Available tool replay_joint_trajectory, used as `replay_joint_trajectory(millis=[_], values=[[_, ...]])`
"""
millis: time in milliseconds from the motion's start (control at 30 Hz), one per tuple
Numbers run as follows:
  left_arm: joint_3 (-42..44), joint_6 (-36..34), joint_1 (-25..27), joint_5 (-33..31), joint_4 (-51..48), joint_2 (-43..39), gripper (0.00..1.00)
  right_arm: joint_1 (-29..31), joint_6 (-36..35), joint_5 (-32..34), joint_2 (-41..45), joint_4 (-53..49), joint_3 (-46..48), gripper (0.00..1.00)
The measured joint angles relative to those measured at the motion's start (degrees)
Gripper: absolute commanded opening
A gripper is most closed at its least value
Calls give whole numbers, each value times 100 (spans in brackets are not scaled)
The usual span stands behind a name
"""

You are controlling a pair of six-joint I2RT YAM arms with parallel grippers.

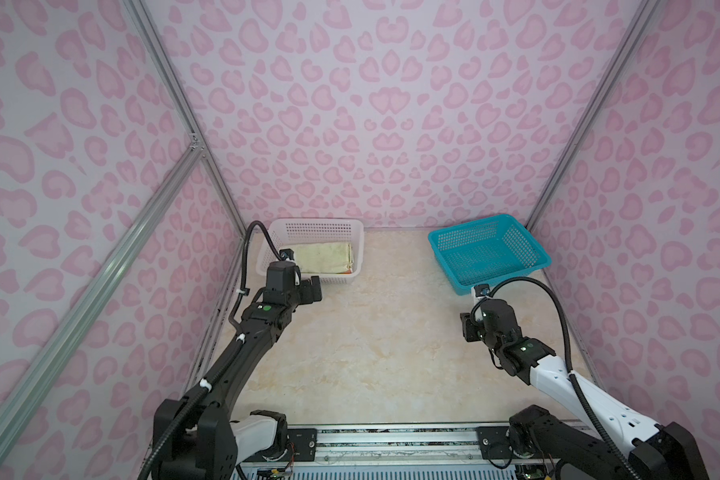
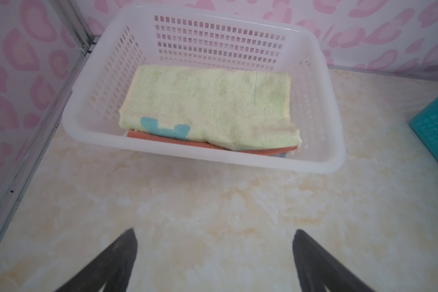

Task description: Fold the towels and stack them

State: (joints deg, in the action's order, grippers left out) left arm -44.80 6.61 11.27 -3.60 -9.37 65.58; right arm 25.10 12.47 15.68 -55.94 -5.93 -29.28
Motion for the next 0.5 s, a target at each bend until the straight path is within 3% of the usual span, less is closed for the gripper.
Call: replay_joint_trajectory(millis=[200,500], values=[[1130,7,-7,-796,955,-411,98,-728,-503,157,-315,669,195,65],[1604,-234,-251,-1757,2944,988,98,-1364,-1075,79,-1751,2739,459,82]])
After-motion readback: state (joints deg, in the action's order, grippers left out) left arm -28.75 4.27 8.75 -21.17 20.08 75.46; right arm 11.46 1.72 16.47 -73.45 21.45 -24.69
